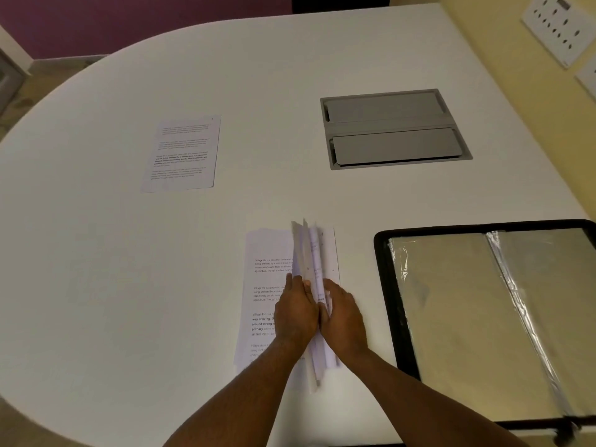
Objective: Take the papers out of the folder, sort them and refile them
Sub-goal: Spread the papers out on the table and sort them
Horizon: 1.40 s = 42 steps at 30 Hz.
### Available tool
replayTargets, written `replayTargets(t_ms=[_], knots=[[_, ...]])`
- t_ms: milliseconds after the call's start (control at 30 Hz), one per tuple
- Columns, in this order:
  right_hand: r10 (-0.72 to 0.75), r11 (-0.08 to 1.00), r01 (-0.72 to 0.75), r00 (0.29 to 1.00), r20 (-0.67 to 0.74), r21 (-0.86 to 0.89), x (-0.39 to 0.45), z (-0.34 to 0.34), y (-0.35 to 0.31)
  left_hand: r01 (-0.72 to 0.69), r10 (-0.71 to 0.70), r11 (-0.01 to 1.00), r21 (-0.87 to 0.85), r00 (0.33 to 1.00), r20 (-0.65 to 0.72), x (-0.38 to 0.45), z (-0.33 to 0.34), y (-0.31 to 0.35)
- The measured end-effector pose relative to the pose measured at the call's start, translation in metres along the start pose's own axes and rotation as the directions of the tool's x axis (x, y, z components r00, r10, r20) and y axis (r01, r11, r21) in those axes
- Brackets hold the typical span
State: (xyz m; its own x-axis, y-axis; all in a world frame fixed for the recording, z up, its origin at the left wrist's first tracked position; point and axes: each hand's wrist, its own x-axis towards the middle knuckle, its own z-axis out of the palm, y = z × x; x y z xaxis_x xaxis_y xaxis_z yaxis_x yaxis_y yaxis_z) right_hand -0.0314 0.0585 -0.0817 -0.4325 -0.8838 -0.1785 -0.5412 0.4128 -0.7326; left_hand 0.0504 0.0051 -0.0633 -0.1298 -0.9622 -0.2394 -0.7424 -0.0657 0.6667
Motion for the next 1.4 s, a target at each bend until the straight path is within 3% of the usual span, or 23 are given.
replayTargets(t_ms=[133,300,467,600,733,900,1133,1300,1333,1400], knots=[[0.076,0.985,-0.083,0.996,0.053,0.151,0.002,-0.004,-0.008,0.013,-0.013,1.0,0.007,1.0,0.0,-0.001,0.002,-0.003],[0.147,0.983,-0.153,0.987,0.068,0.099,0.002,-0.003,0.0,0.071,-0.07,0.998,0.0,0.997,-0.031,-0.002,-0.001,0.003],[0.153,0.981,-0.162,0.985,0.083,0.107,0.004,-0.004,0.002,-0.001,-0.036,0.944,0.33,0.994,0.104,0.0,-0.006,0.003],[0.16,0.979,-0.168,0.984,0.073,0.116,0.005,-0.005,0.0,-0.016,-0.083,0.91,0.413,0.972,0.221,0.004,-0.003,-0.004],[0.129,0.984,-0.135,0.99,0.059,0.114,0.003,-0.007,-0.001,0.026,-0.14,0.93,0.367,0.948,0.286,0.009,-0.004,-0.004],[0.043,0.974,-0.046,0.999,0.019,0.223,-0.004,-0.002,-0.005,0.077,-0.143,0.968,0.237,0.951,0.274,0.013,-0.011,-0.004],[0.012,0.93,-0.053,0.993,0.114,0.364,-0.01,0.002,-0.01,0.14,-0.142,0.99,0.026,0.961,0.239,0.012,-0.02,-0.004],[-0.016,0.968,-0.004,0.997,0.075,0.253,-0.016,0.003,-0.007,0.082,-0.091,0.995,0.052,0.972,0.219,0.017,-0.012,-0.016],[-0.005,0.981,0.0,1.0,0.028,0.192,-0.015,0.003,-0.004,0.076,-0.088,0.995,0.063,0.973,0.214,0.018,-0.01,-0.02],[0.024,0.995,-0.035,0.992,-0.121,-0.091,-0.012,0.0,-0.001,0.079,-0.093,0.994,0.074,0.972,0.215,0.019,-0.007,-0.022]])
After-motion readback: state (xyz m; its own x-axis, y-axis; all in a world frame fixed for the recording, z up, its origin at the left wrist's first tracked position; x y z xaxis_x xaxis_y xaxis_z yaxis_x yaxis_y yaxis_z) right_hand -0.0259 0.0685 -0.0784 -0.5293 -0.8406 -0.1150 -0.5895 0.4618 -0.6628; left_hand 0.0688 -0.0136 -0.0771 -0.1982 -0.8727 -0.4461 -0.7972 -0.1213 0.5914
